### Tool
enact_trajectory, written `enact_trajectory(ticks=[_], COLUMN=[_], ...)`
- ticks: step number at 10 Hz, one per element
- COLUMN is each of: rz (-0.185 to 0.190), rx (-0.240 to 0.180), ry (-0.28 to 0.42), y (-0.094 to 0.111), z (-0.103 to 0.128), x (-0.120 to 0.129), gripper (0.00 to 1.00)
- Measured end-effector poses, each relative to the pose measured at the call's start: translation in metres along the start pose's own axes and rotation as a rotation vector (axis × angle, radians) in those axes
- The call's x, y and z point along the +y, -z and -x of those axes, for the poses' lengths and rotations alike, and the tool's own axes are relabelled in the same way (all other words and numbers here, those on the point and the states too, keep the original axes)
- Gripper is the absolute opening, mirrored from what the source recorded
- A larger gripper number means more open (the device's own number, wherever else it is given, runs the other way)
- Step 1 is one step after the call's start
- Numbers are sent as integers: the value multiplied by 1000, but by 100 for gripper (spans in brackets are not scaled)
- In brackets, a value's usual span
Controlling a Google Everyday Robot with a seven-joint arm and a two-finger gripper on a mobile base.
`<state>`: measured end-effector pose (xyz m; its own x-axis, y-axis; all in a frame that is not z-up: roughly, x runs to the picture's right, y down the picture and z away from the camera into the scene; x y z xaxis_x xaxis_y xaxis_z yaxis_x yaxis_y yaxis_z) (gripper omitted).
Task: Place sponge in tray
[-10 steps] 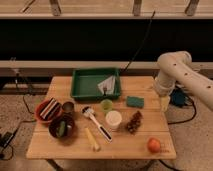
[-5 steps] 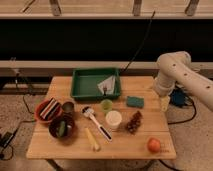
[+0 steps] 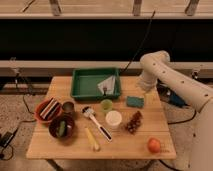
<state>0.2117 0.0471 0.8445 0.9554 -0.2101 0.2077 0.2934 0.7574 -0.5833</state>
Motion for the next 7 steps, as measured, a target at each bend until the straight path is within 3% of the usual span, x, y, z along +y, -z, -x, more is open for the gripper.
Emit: enact_trajectory(ticks=[4, 7], rz=[13, 22], rx=[-36, -86], ry=[21, 0], y=[-31, -55], z=[31, 30], x=[-18, -23], gripper=[80, 80])
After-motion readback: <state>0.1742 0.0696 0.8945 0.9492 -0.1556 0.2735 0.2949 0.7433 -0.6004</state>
